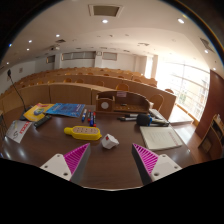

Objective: Unplug charger

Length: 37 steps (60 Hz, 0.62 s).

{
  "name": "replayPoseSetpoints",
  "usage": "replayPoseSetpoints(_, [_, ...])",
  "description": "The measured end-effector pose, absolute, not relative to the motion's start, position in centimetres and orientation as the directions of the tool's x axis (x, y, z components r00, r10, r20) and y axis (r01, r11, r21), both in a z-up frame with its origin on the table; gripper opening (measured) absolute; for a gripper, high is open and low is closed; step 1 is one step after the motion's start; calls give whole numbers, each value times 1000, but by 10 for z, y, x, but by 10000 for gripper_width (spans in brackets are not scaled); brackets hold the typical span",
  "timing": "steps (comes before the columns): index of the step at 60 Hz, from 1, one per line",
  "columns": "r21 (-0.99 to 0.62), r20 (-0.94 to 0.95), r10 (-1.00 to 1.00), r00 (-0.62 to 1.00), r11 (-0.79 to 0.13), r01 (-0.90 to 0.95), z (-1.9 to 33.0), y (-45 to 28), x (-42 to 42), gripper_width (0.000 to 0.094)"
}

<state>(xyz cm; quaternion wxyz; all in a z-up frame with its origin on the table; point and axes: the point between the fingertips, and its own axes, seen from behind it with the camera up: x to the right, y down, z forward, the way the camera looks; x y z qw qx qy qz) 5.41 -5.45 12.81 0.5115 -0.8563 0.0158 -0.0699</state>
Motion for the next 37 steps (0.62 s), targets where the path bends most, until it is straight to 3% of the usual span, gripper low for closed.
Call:
replayPoseSetpoints(22, [-897, 112, -148, 983, -441, 36, 189, -219, 13, 849])
replayPoseSetpoints(37, [-902, 115, -159, 981, -430, 36, 207, -273, 3, 848])
